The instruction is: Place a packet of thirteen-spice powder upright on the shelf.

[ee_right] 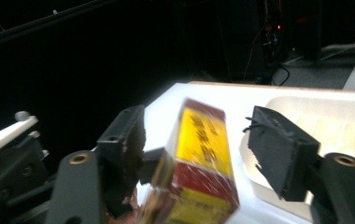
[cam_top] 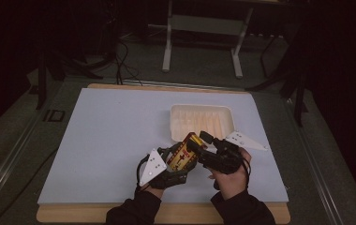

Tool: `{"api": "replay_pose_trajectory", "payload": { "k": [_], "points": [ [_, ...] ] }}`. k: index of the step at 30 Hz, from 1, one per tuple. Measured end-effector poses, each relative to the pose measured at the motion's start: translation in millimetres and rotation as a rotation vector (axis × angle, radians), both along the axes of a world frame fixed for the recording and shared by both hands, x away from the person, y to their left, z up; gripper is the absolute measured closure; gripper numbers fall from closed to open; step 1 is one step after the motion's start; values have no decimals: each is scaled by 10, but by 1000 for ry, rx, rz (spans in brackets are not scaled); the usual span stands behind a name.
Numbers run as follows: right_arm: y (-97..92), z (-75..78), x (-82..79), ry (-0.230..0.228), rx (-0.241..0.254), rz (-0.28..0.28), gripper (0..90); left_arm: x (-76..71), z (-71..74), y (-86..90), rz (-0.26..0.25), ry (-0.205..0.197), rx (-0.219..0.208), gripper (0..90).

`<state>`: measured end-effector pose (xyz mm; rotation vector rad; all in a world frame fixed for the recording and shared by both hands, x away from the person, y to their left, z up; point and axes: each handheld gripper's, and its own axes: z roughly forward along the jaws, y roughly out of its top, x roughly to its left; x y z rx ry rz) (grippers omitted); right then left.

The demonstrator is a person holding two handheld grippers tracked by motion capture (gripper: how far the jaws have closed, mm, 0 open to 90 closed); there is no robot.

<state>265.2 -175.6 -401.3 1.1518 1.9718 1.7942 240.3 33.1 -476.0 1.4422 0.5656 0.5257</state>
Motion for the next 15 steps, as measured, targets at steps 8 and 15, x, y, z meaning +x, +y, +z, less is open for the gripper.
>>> {"api": "replay_pose_trajectory", "payload": {
  "k": [8, 15],
  "points": [
    [61, -12, -2, 82, 40, 1, 614, 4, -23, 8, 25, -6, -22, 327],
    [138, 34, -7, 101, 32, -17, 677, 16, -29, 12, 39, 13, -29, 326]
  ]
}}
